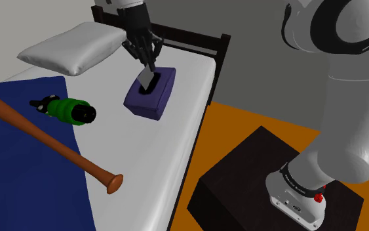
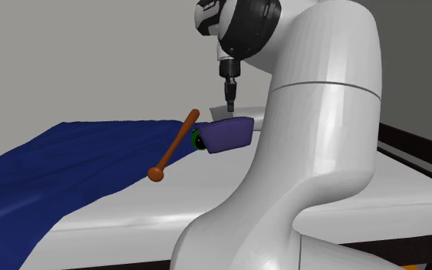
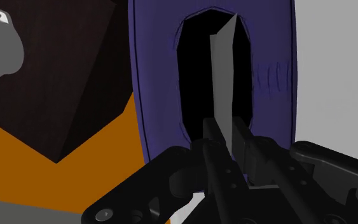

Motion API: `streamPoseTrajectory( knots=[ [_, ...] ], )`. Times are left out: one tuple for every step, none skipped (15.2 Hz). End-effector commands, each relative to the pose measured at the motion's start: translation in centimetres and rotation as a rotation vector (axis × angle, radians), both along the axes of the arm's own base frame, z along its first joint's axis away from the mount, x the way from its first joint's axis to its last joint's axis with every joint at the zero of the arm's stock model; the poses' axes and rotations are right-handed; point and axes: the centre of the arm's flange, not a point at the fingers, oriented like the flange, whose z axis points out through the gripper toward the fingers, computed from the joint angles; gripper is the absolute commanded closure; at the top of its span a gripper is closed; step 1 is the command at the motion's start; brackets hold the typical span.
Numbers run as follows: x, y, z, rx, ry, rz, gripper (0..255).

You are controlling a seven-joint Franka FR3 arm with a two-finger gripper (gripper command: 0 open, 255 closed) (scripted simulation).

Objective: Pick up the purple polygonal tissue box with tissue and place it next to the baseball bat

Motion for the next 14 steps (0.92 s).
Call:
streamPoseTrajectory(
  knots=[
    [0.5,-0.3,-1.1,0.001,-0.003,0.001,255],
    [0.5,-0.3,-1.6,0.001,-0.003,0.001,255],
    [0.5,-0.3,-2.1,0.001,-0.003,0.001,255],
    [0.5,-0.3,-2.7,0.001,-0.003,0.001,255],
    [0.5,-0.3,-3.2,0.001,-0.003,0.001,255],
    [0.5,-0.3,-3.7,0.001,-0.003,0.001,255],
    [0.5,-0.3,-4.2,0.001,-0.003,0.001,255],
    [0.5,-0.3,-4.8,0.001,-0.003,0.001,255],
    [0.5,-0.3,-5.3,0.001,-0.003,0.001,255],
    [0.5,-0.3,-5.8,0.001,-0.003,0.001,255],
    [0.5,-0.3,-6.4,0.001,-0.003,0.001,255],
    [0.5,-0.3,-6.9,0.001,-0.003,0.001,255],
    [0.5,-0.3,-7.4,0.001,-0.003,0.001,255],
    [0.5,-0.3,-7.9,0.001,-0.003,0.001,255]
  ],
)
